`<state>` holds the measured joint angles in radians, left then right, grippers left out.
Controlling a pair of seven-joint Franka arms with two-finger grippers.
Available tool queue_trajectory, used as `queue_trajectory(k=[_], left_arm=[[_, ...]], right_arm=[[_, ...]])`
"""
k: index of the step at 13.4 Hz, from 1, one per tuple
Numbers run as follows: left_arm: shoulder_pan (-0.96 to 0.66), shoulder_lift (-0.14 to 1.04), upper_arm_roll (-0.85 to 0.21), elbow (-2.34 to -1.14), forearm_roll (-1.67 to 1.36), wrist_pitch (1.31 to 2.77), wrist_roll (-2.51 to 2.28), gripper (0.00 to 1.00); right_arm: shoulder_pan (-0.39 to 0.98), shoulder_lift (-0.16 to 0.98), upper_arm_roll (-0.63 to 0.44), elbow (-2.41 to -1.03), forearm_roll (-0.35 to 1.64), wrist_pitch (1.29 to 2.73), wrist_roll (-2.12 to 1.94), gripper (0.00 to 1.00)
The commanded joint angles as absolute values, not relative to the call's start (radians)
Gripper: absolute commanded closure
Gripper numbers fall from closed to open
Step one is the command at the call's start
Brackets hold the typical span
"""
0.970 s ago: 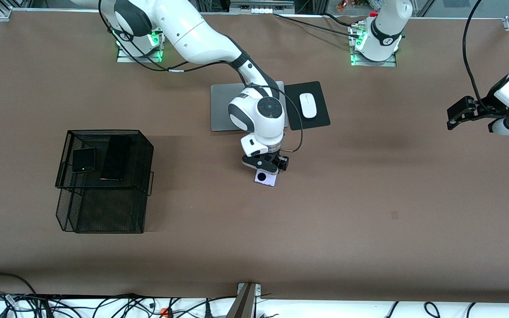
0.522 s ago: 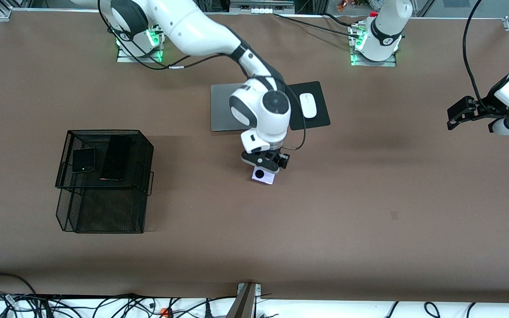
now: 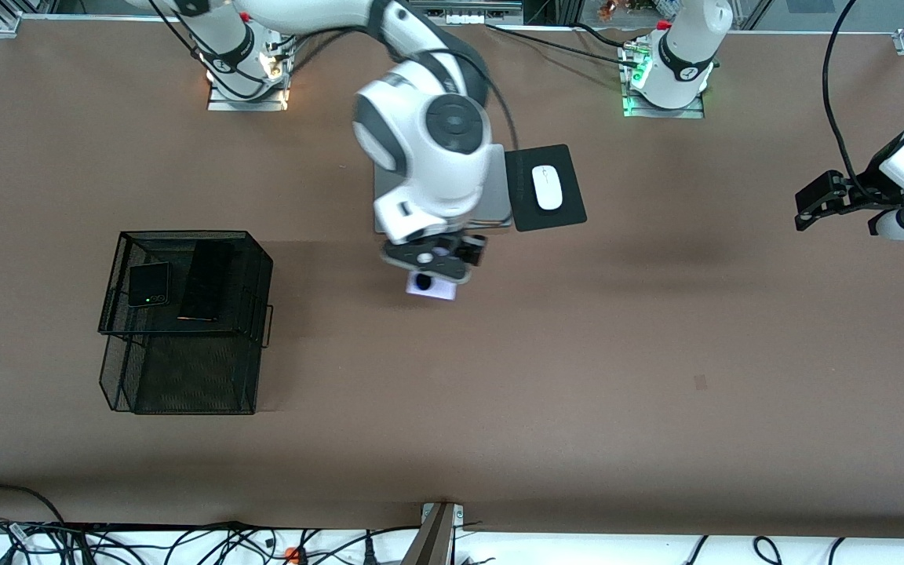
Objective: Place phones with both arms
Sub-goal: 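Lift and carry the white phone over the mesh basket with the right gripper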
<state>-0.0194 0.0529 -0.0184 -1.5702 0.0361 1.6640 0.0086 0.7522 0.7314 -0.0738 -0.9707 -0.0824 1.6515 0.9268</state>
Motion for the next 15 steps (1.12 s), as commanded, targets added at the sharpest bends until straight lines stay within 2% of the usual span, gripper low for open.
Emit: queue_trajectory(k=[1,5,7,11,15], left_arm=[[-0.012,0.032,-0.021,-1.588,0.025,1.666,0.026,0.00],[-0.011,0.031,-0.021,-1.588,0.025,1.654,0.018,0.00],[-0.012,0.031,-0.023,-1.588,0.025,1.655,0.020,0.00],[-0.012,0.031,-0.023,-1.588,0.025,1.655,0.028,0.00],[-0.012,0.031,-0.023,-1.588,0.026,1.657,0.029,0.00]], right_arm=[[0.706,0.626,-0.151,-1.087,-0.043,1.623,0.693,1.00],[0.680,0.601,-0.435,-1.117,0.113,1.627,0.247,1.00],[0.626,0.621,-0.521,-1.115,0.190,1.643,0.035,1.00],[0.487,0.696,-0.552,-1.130,0.297,1.791,-0.202,1.00],[0.434,0.741,-0.552,-1.265,0.409,1.961,-0.294,1.00]])
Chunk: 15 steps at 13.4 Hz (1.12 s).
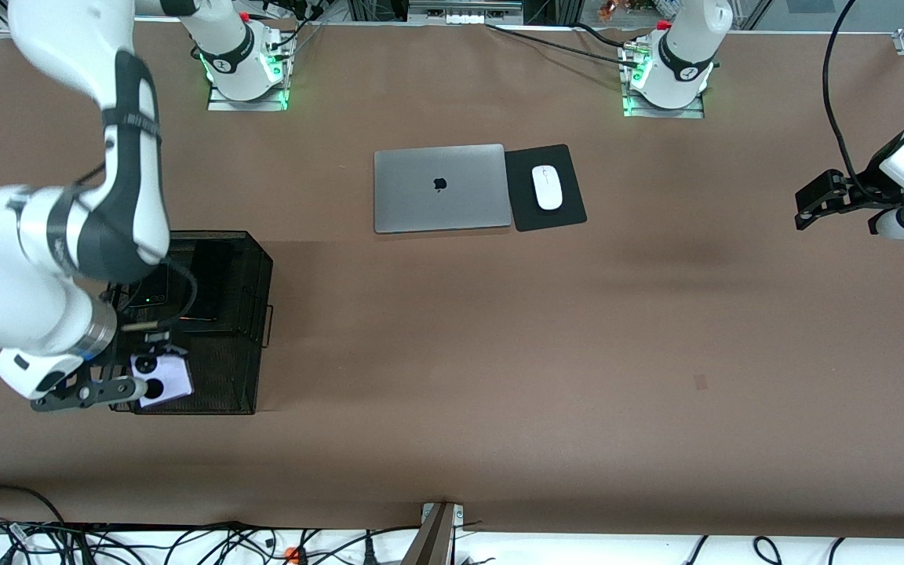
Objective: Place phones with both arms
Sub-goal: 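Lift and carry the white phone over the mesh basket with the right gripper, then lower the white phone into the basket and open the right gripper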
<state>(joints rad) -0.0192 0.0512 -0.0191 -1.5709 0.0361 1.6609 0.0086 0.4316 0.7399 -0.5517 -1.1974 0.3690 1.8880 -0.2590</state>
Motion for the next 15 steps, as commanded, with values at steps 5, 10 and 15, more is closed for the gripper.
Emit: queue_trajectory(k=[5,10,15], left_arm=[[-0.012,0.031,-0.025,-1.588,0.026,1.655,0.029,0.00],[-0.012,0.031,-0.025,-1.589,0.026,1.654,0.031,0.00],[-0.012,0.031,-0.025,-1.589,0.026,1.654,0.029,0.00]], right_arm=[[0.404,0.833,-0.552,-1.302,0.524,2.051,-0.298,1.00],[0.397,0.881,-0.552,-1.302,0.561,2.083,-0.285,0.17],[0.399,0.851,-0.564,-1.299,0.565,2.040,-0.275,0.00]])
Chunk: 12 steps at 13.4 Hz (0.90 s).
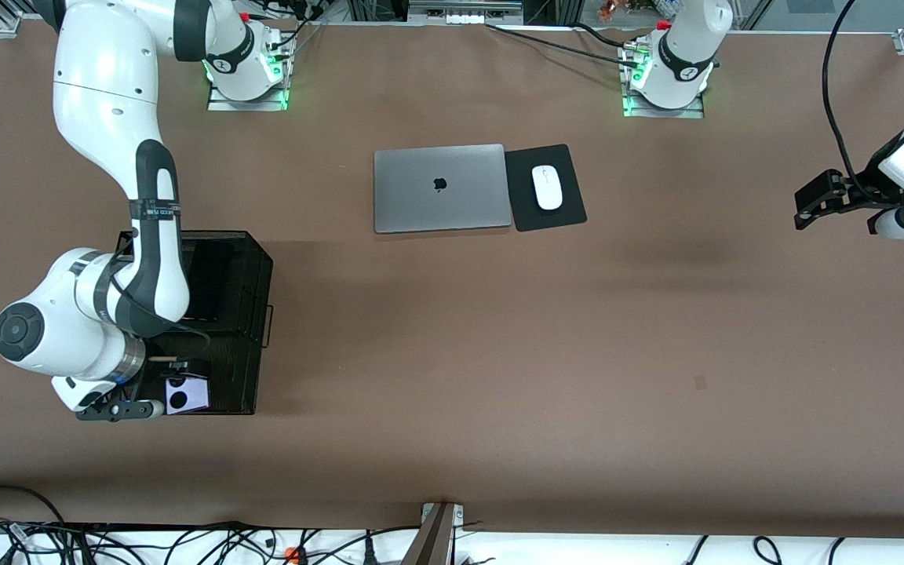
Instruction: Place phones with both arms
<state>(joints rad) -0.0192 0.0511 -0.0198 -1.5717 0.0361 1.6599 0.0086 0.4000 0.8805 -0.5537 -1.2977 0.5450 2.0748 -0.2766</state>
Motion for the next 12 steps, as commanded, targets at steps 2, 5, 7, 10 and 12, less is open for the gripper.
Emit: queue_trajectory(k=[2,5,7,10,12], left_arm=[[-0.012,0.031,-0.025,-1.589,0.026,1.654,0.031,0.00],[-0.011,0.031,-0.023,-1.589,0.026,1.652,0.031,0.00],[-0.011,0.029,-0.023,-1.591,0.026,1.651,0.031,0.00],[-0.011,0.029,-0.023,-1.592,0.026,1.649,0.031,0.00],[-0.011,0.029,-0.023,-1.592,0.026,1.649,0.032,0.00]], right_arm=[[0.410,0.824,-0.610,-1.287,0.557,1.965,-0.275,0.00],[0.420,0.732,-0.630,-1.269,0.473,1.856,-0.275,0.00],[0.434,0.640,-0.623,-1.272,0.388,1.780,-0.261,0.00],[0.434,0.504,-0.559,-1.288,0.246,1.649,-0.187,0.00],[0.416,0.369,-0.476,-1.386,0.169,1.637,-0.119,0.00]])
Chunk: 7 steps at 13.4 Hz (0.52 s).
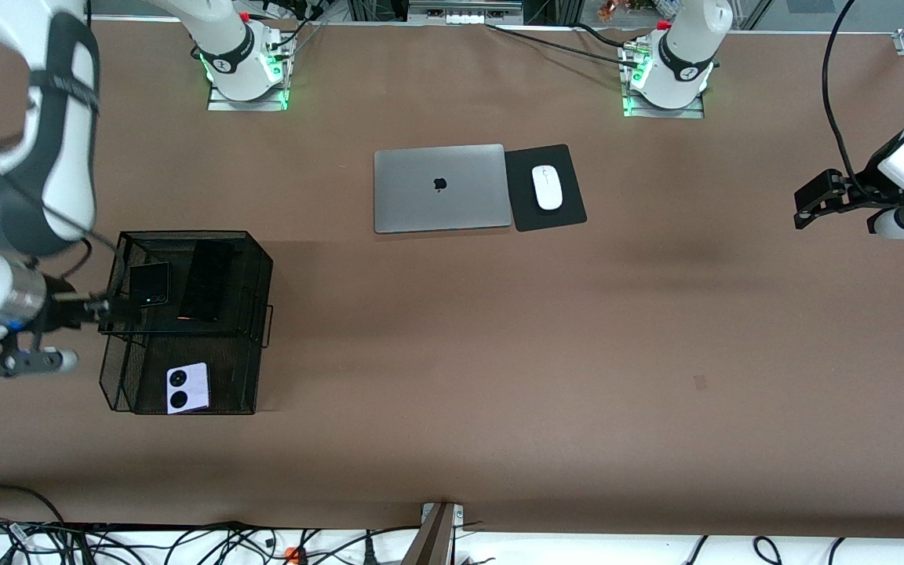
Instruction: Place phones with both arms
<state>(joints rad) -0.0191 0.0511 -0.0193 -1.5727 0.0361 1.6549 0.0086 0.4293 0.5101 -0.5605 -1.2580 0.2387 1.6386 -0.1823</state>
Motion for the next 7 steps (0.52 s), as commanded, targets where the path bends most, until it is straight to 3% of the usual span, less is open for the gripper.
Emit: queue_trajectory(k=[1,4,7], left_arm=[[-0.011,0.029,-0.023,-1.591,0.026,1.651,0.032,0.00],[-0.011,0.029,-0.021,-1.591,0.026,1.651,0.032,0.00],[-0.011,0.029,-0.023,-1.589,0.048,1.651,0.032,0.00]], right_arm=[[0.385,0.301,-0.419,-1.446,0.113,1.638,-0.070,0.00],[0.191,0.114,-0.148,-1.604,-0.018,1.655,0.011,0.00],[0.077,0.042,-0.069,-1.637,-0.026,1.634,0.005,0.00]])
